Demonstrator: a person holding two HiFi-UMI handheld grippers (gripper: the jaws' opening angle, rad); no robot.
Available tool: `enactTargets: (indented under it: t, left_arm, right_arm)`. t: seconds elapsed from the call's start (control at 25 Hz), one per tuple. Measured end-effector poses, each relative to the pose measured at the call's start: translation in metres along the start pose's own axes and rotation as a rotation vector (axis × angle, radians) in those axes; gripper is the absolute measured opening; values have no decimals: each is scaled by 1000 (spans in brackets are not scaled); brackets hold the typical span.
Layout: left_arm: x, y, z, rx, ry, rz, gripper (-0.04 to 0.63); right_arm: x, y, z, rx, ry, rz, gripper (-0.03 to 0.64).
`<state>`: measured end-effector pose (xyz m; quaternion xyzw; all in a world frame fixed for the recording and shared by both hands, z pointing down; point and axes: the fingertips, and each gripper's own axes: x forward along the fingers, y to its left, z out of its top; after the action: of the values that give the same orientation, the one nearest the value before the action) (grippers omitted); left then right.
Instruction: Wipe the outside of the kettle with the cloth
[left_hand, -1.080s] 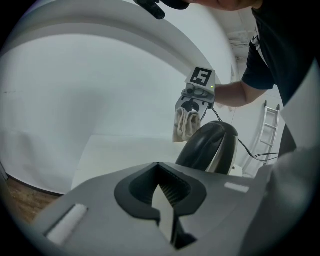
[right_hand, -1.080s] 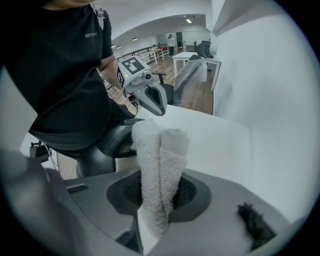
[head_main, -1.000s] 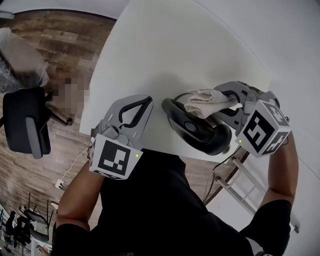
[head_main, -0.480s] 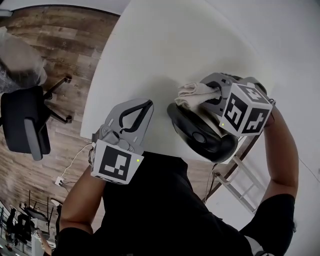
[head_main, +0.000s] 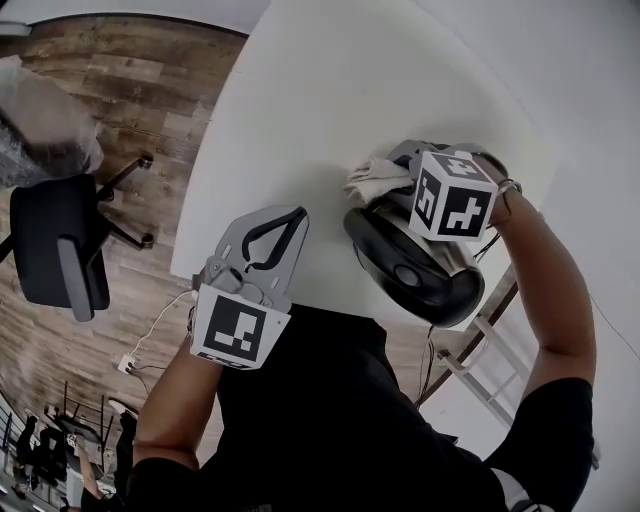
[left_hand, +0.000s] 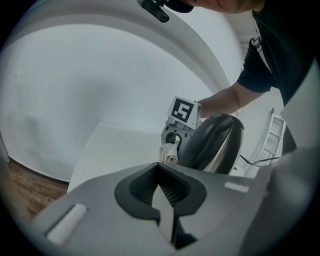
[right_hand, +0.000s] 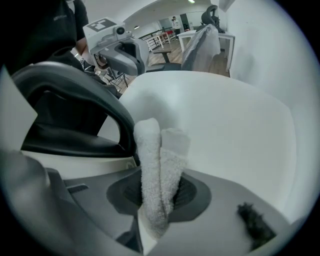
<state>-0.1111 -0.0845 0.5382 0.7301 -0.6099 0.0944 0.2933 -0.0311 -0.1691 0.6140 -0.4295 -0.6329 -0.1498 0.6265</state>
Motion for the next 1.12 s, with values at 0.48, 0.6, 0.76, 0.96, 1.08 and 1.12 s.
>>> enactTargets:
  t: [0.48, 0.6, 0.76, 0.96, 1.08, 1.12]
  left_arm:
    - [-43, 18, -1, 195, 8, -2, 8]
    - [-57, 28, 11, 262, 23, -48, 8]
    - [-73, 52, 32, 287, 62, -42, 8]
    - [-79, 34, 71, 166, -16, -61, 8]
    - [-89, 5, 94, 198, -70, -63, 8]
    - [-96, -7, 101, 222, -91, -65, 8]
  right_arm:
    - [-28, -12, -1, 130, 37, -153, 98]
    - [-91, -8, -20, 298, -8, -356, 98]
    - [-192, 52, -74, 661, -157, -703, 98]
    - [-226, 159, -97, 959, -295, -935, 98]
    - [-227, 201, -91, 1119, -517, -1053, 98]
    - [-226, 209, -85, 1155, -619, -1091, 98]
